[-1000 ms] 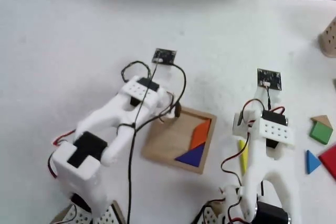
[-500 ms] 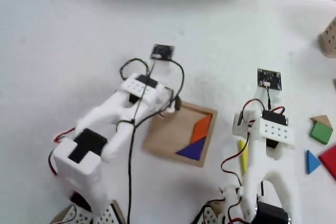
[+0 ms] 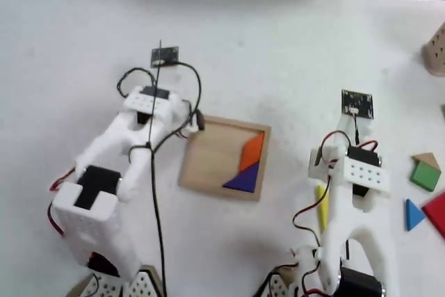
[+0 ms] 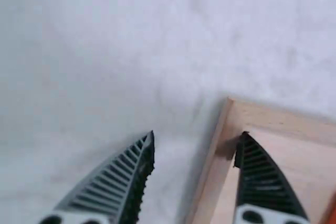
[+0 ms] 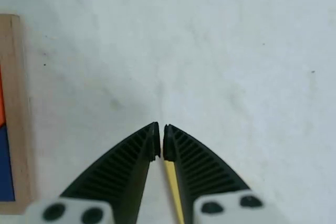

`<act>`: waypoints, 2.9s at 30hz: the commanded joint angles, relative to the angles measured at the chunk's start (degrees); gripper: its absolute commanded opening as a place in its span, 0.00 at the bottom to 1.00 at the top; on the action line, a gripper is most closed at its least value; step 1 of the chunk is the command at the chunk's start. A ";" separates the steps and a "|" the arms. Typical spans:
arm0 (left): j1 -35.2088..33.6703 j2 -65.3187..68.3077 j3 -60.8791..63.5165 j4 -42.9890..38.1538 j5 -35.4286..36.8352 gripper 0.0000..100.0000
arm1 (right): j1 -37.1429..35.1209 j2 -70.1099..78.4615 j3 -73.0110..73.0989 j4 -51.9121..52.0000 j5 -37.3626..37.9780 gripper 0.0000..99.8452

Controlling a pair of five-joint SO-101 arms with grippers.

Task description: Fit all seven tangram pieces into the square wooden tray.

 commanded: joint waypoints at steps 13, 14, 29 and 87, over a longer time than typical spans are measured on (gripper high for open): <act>-2.51 -12.18 7.65 6.33 1.76 0.26 | -0.66 -1.54 -0.35 -1.27 0.97 0.02; -1.98 -13.85 9.85 5.19 1.76 0.26 | -0.66 -1.54 -0.35 -1.27 0.97 0.02; 2.24 -32.84 25.14 2.64 -8.79 0.26 | -0.57 -1.71 -0.35 -1.10 0.97 0.02; -5.14 -34.33 35.25 -20.40 -22.86 0.25 | 30.11 50.86 -68.57 19.74 40.26 0.13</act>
